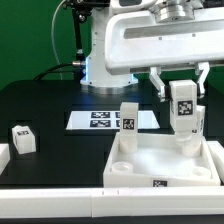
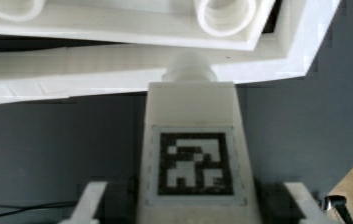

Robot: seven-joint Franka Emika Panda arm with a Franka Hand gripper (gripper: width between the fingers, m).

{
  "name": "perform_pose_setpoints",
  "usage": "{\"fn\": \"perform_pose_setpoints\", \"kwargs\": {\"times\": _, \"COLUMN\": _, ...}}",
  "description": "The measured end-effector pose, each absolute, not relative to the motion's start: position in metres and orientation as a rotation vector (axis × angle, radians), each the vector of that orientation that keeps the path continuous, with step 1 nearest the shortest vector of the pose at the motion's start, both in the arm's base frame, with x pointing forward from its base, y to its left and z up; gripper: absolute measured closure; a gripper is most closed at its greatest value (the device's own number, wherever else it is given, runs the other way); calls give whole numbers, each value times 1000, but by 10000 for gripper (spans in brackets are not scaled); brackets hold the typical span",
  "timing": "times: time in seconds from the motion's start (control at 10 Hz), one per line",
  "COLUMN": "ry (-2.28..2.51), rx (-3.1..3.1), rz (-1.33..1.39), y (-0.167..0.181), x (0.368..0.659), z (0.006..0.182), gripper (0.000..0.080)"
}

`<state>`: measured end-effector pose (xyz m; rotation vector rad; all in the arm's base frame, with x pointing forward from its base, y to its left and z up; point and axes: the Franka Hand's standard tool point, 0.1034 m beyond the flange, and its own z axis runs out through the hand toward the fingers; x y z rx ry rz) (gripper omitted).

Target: Assemble square table

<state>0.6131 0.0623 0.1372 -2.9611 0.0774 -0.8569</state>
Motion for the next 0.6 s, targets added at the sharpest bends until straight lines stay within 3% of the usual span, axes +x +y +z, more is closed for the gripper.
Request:
{"fn": "perform_pose_setpoints", "kwargs": {"times": 0.4, "ry": -123, "rx": -3009, "rz": -839, "y": 64, "x": 620, "z": 113, "gripper": 514}}
{"fn": "perform_pose_setpoints", "kwargs": {"times": 0.6, "ry": -111, "rx": -3007, "rz": -837, "y": 65, "x": 620, "z": 113, "gripper": 514}}
